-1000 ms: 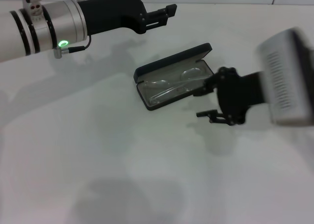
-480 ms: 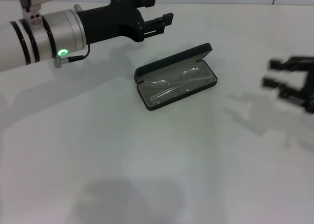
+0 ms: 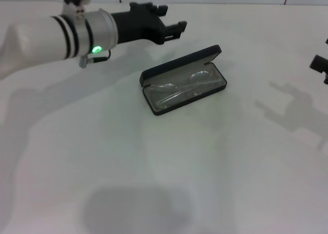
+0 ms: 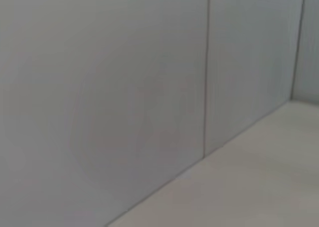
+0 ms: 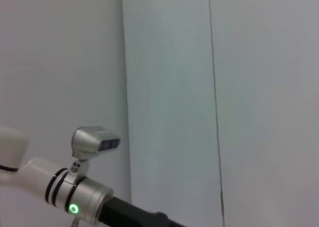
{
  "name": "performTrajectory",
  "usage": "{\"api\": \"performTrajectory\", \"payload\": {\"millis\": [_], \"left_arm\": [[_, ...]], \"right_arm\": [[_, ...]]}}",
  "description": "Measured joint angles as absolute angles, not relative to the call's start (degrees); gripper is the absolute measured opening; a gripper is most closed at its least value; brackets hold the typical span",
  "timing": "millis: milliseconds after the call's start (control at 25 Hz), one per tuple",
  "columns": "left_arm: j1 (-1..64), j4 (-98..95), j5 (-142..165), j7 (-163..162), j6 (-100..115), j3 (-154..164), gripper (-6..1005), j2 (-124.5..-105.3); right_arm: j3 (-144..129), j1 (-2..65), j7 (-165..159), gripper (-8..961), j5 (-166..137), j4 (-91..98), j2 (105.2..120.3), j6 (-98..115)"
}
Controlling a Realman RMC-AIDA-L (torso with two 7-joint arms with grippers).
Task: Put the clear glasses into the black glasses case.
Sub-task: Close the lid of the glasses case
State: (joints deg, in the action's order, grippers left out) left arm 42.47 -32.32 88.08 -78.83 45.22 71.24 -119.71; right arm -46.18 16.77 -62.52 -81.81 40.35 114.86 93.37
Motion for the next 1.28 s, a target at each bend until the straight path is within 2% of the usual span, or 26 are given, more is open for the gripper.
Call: {"api": "performTrajectory", "payload": {"millis": [120, 680, 1000, 1280], "left_arm": [[42.8, -32.3, 88.1, -80.8, 41.1, 75.7, 639, -119.8], [43.2, -31.8, 87.4, -82.8, 35.7, 86.2, 638, -120.23], [39.6, -34.3, 86.5, -79.9, 36.0, 90.2, 638, -120.35], [39.0, -34.7, 82.6, -76.1, 36.0, 92.1, 638, -120.39]], "right_arm": [[-46.2, 17.2, -61.6, 693, -82.4, 40.2, 115.03, 92.8], [-46.9, 19.5, -61.2, 694, -85.8, 40.0, 115.22, 89.1], [-46.9, 20.1, -61.1, 696, -85.9, 39.9, 115.22, 86.7], [-46.9, 20.9, -59.5, 699, -85.7, 39.4, 115.46, 86.5]]}}
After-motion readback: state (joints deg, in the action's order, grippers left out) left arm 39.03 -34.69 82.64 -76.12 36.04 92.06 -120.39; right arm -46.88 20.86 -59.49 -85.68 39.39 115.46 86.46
